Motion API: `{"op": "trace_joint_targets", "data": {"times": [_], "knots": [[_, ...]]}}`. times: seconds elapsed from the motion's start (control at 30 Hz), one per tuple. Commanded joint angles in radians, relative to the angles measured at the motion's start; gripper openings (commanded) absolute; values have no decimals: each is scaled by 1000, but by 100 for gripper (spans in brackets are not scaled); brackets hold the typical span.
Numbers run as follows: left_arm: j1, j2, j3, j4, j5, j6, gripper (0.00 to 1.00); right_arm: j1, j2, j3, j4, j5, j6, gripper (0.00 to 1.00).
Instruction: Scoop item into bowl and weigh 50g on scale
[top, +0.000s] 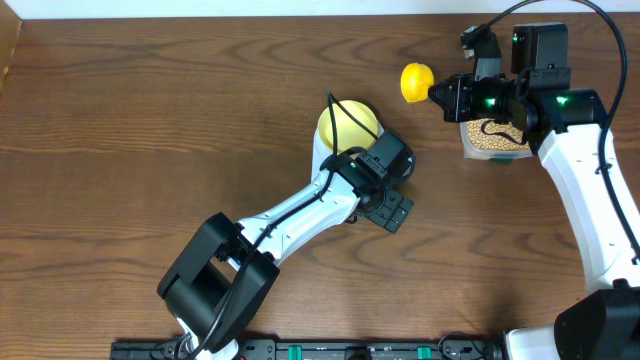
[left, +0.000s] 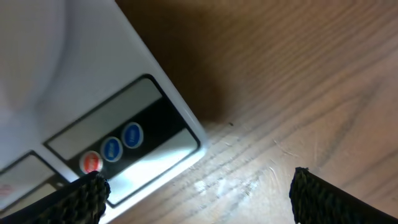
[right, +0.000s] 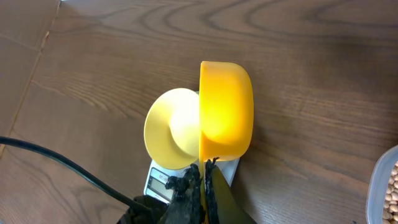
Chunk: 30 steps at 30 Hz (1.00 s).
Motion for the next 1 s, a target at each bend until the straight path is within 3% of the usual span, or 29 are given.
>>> {"op": "trace_joint_targets", "data": {"times": [0.0, 0.97], "knots": [[2, 18, 3, 14, -48, 11, 95, 3, -5, 22, -4, -2, -18, 1], [37, 65, 3, 32, -46, -31, 95, 3, -5, 22, -13, -2, -26, 1]]}}
